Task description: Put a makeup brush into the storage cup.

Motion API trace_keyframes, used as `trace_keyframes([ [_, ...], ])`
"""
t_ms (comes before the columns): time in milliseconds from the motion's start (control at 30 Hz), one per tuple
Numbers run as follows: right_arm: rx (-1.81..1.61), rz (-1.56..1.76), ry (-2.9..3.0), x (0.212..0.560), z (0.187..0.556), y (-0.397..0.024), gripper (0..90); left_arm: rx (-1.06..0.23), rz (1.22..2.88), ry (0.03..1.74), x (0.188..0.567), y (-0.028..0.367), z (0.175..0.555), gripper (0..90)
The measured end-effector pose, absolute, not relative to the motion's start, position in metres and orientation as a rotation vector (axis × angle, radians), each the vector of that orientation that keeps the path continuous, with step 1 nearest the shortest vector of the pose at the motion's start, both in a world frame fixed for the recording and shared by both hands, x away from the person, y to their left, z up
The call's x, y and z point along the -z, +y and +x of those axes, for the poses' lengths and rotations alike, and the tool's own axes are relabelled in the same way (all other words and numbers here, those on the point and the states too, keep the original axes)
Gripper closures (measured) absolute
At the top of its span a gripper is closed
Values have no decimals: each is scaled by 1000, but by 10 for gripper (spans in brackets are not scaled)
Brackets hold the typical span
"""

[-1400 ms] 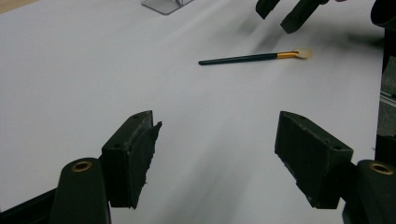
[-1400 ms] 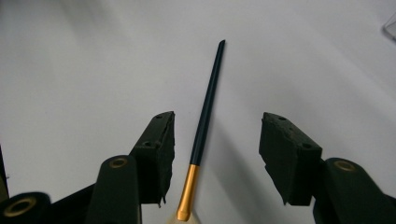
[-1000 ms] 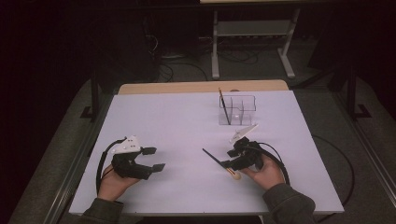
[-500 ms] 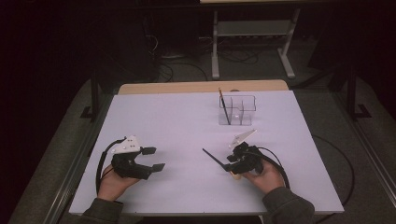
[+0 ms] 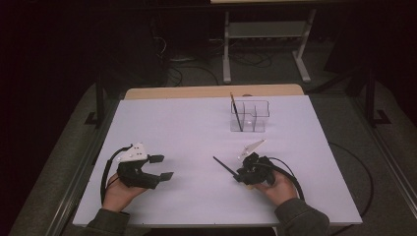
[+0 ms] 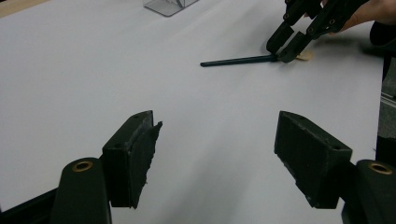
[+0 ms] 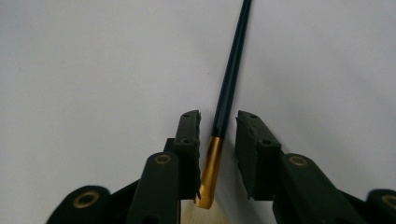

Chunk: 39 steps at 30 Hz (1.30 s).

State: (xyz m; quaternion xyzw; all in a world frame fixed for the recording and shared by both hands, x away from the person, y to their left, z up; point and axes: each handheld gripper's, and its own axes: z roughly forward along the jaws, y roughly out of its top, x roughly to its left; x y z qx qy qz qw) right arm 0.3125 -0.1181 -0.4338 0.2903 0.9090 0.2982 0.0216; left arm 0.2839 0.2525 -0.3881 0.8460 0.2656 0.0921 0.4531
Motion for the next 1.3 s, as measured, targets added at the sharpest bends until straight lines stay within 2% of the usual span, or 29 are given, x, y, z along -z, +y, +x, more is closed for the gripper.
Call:
trace_keyframes([
  [567, -837, 851, 2778, 434, 309, -113, 823, -234, 2085, 651, 387, 253, 284, 285],
  [1300, -929, 888, 2900, 432, 324, -122, 836, -181, 2106, 635, 388, 244, 285, 299],
])
